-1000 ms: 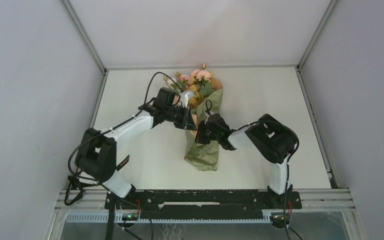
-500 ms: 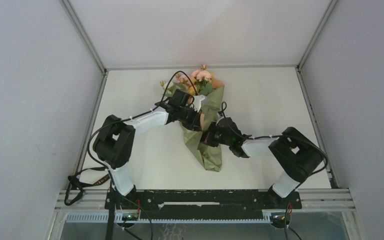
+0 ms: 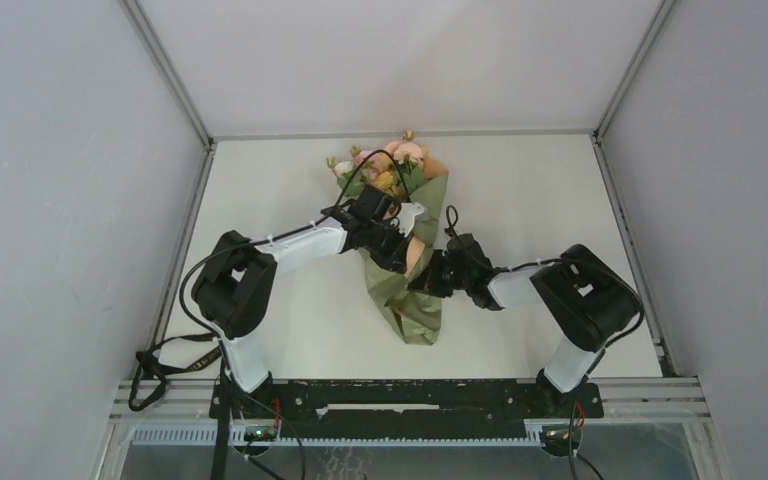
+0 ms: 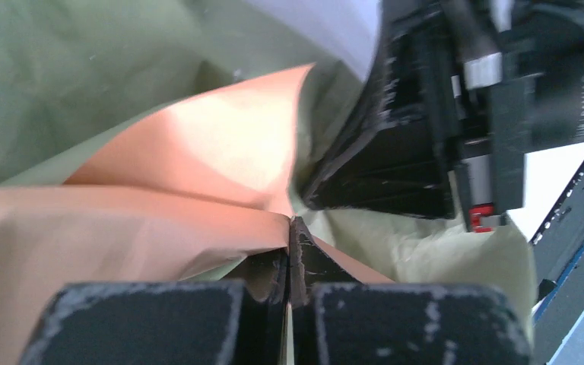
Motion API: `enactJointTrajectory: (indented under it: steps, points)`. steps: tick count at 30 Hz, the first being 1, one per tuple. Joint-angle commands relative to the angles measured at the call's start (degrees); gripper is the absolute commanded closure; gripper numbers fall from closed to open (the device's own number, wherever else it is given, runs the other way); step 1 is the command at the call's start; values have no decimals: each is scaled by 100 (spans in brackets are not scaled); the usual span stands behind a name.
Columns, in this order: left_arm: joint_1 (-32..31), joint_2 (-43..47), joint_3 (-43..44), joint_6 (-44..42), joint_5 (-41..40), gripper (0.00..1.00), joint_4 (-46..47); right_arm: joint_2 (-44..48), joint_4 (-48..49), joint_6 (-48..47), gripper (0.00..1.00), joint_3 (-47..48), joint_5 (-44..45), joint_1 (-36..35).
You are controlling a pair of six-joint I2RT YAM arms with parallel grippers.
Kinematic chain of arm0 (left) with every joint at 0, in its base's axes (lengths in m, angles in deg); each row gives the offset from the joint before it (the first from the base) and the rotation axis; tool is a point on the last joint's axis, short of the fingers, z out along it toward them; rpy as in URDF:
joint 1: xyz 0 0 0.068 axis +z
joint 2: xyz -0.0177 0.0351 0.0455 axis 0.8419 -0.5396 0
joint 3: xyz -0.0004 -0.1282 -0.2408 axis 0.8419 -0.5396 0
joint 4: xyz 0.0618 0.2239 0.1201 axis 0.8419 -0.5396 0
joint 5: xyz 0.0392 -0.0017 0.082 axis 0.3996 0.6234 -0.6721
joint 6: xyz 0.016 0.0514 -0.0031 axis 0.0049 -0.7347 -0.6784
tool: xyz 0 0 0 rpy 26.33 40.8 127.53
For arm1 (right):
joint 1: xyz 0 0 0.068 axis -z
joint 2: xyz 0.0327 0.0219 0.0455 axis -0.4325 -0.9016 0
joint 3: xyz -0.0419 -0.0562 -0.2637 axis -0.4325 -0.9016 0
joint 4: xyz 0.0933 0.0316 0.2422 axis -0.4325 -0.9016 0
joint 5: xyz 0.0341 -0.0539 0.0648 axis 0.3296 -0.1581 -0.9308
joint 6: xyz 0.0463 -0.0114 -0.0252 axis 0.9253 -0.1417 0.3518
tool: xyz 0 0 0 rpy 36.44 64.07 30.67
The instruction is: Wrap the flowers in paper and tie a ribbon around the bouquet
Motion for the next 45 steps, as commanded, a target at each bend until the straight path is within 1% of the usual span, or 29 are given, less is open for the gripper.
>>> enactJointTrajectory:
  steps: [1,3,6,8,10,13,15,20,25,26,28,30,32,35,36,37,39,42,45]
  points:
    - [-115,487,464,-108,248,100,-92,-699,1233,92,99,-120,-639,17]
    - [-203,491,542,-83,324,100,-93,-1072,1848,374,100,-166,-882,50]
    - [-318,321,681,-94,422,100,-65,-1472,2695,836,100,-336,-1022,49]
    - [-310,141,698,-120,369,100,-12,-1484,3027,1077,100,-527,-957,20]
    - [-309,-13,636,-296,180,100,23,-1215,3051,1143,100,-763,-706,-14]
    - [-328,-167,473,-641,90,100,102,-694,2674,1098,100,-1000,-394,-20]
    - [-376,-229,367,-974,6,100,144,-285,2186,1051,99,-1069,-238,-9]
    - [-531,-257,53,-1738,-62,100,209,661,1090,984,90,-1079,96,88]
    - [-583,-339,-34,-1950,-100,100,223,1516,203,850,84,-1069,229,253]
    - [-581,-338,-41,-1959,-73,100,224,1691,-35,754,82,-1071,292,330]
    - [-582,-323,-74,-1966,-20,100,238,2059,-354,509,75,-1071,351,586]
    - [-580,-302,-93,-1953,-16,100,262,2198,-298,217,65,-1049,16,943]
    - [-580,-288,-104,-1940,-8,100,293,2129,-367,-90,57,-829,-233,1242]
    - [-585,-283,-104,-1895,60,100,310,1746,-126,-351,35,-365,-696,1470]
    - [-583,-283,-104,-1879,82,100,307,1569,-63,-415,31,-190,-847,1490]
    - [-587,-291,-98,-1866,75,100,313,1350,-61,-487,30,-6,-950,1501]
    - [-594,-273,-96,-1840,56,100,304,938,26,-563,29,270,-1165,1502]
    - [-588,-263,-101,-1840,57,100,312,422,354,-451,34,440,-1396,1464]
    - [-589,-274,-95,-1832,59,100,301,123,454,-418,37,574,-1603,1367]
